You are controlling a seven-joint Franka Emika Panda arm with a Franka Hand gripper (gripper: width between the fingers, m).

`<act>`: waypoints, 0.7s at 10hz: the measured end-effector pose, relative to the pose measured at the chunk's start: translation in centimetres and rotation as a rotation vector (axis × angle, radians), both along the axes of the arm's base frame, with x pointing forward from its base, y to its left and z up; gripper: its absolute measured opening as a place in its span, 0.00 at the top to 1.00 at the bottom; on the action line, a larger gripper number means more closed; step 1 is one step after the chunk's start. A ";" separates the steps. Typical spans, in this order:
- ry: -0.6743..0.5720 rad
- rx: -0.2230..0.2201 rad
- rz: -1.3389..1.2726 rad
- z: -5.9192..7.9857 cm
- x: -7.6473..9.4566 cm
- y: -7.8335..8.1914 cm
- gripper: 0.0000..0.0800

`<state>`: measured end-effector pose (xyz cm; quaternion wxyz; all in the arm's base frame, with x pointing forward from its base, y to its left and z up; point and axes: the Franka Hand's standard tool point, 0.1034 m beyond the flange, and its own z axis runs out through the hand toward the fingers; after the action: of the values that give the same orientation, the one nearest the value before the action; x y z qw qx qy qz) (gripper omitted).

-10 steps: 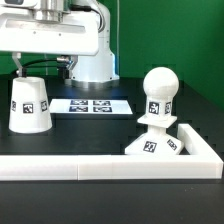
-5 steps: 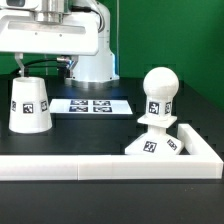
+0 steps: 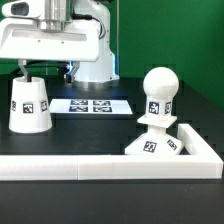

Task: Assemble lamp

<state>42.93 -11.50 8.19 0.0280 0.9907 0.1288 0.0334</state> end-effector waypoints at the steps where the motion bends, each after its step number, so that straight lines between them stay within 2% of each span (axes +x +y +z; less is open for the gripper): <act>1: 0.004 -0.003 0.002 -0.5 0.0 -0.1 0.13; 3: 0.014 -0.004 0.004 -1.1 -0.2 0.0 0.13; 6: 0.011 -0.006 0.004 -1.1 0.1 -0.1 0.62; 7: 0.011 -0.006 0.005 -1.1 0.2 -0.1 0.62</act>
Offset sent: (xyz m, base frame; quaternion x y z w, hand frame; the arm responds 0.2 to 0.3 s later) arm 0.0084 -0.0012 0.0002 0.0011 -0.0057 -0.0008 1.0000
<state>43.15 -11.63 7.08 0.0303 0.9904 0.1317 0.0275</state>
